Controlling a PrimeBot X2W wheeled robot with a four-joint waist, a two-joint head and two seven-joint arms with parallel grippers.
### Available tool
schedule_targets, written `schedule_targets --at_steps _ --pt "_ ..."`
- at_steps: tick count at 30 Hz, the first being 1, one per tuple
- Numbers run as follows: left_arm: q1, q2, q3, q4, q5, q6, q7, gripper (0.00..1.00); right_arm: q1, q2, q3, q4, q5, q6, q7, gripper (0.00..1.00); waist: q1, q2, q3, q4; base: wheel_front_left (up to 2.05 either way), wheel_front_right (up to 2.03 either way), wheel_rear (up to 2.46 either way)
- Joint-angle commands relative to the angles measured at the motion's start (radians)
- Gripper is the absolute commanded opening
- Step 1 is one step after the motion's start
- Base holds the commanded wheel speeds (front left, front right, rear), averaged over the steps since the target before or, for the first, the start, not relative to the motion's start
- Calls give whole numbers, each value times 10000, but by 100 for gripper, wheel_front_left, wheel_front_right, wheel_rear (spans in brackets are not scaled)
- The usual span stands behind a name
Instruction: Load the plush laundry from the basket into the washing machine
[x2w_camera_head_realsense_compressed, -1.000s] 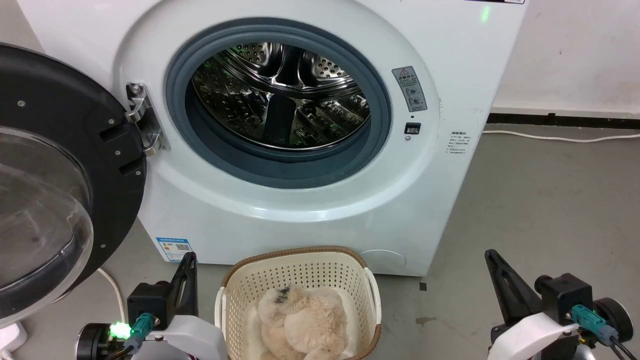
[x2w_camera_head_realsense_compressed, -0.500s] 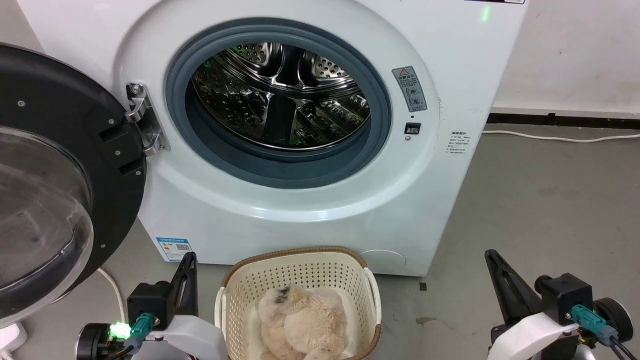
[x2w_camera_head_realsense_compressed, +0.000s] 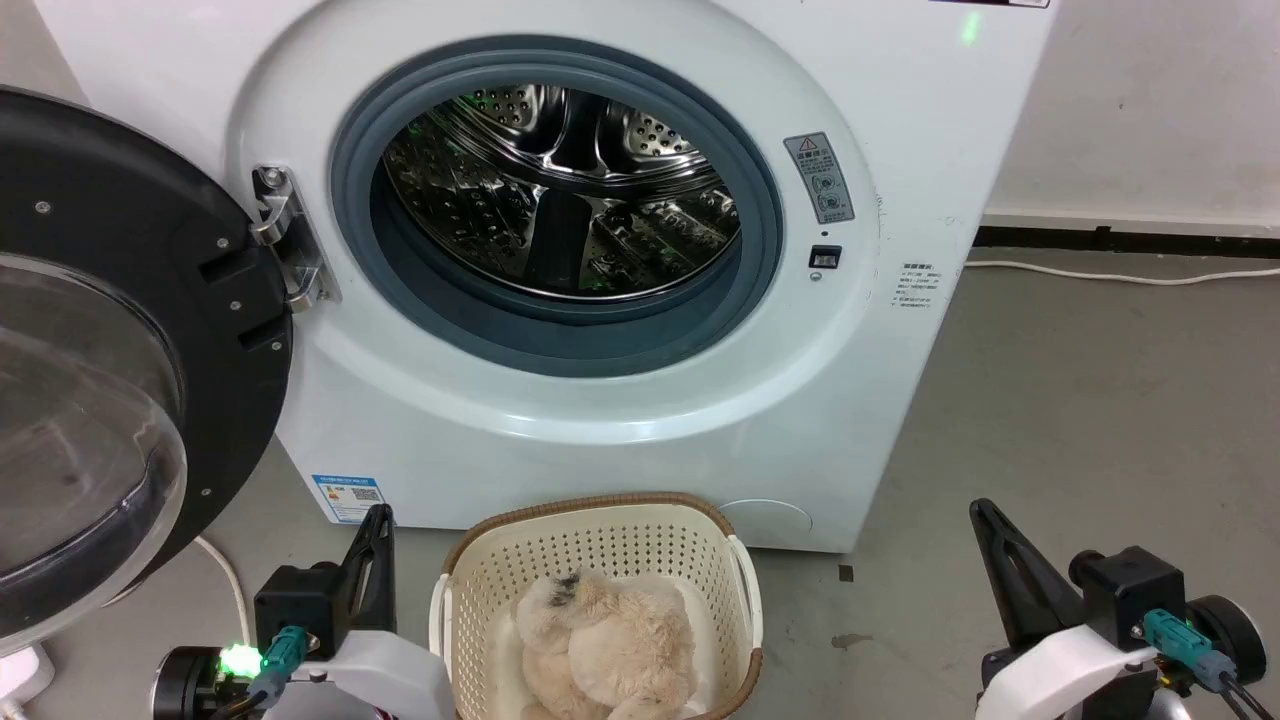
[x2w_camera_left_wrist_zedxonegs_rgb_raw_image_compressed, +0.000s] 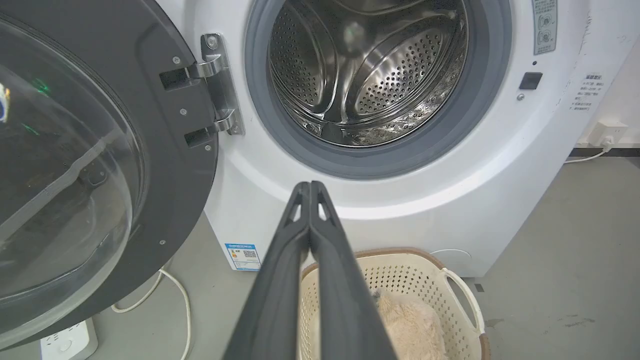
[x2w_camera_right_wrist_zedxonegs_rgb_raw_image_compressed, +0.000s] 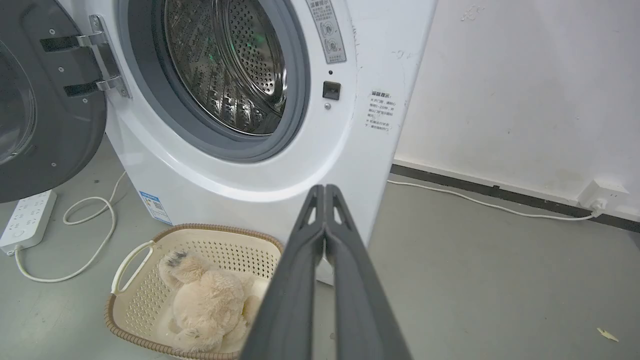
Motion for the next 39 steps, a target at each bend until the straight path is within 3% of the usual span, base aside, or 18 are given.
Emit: schedule_targets --at_steps 1,31,32,39 --pt "-148 1 1 -41 26 -43 3 0 -112 15 -12 1 -49 -7 5 0 0 0 0 0 0 0 0" --pt "9 0 -8 4 -10 11 -4 0 9 0 2 1 11 0 -4 0 0 0 0 0 0 0 0" --pt "13 0 -11 6 -30 11 -15 100 17 0 4 3 32 0 -17 100 0 0 0 0 0 0 0" --pt "44 0 -115 63 -258 14 -160 100 110 1 -1 33 249 0 -165 100 0 0 7 -2 0 0 0"
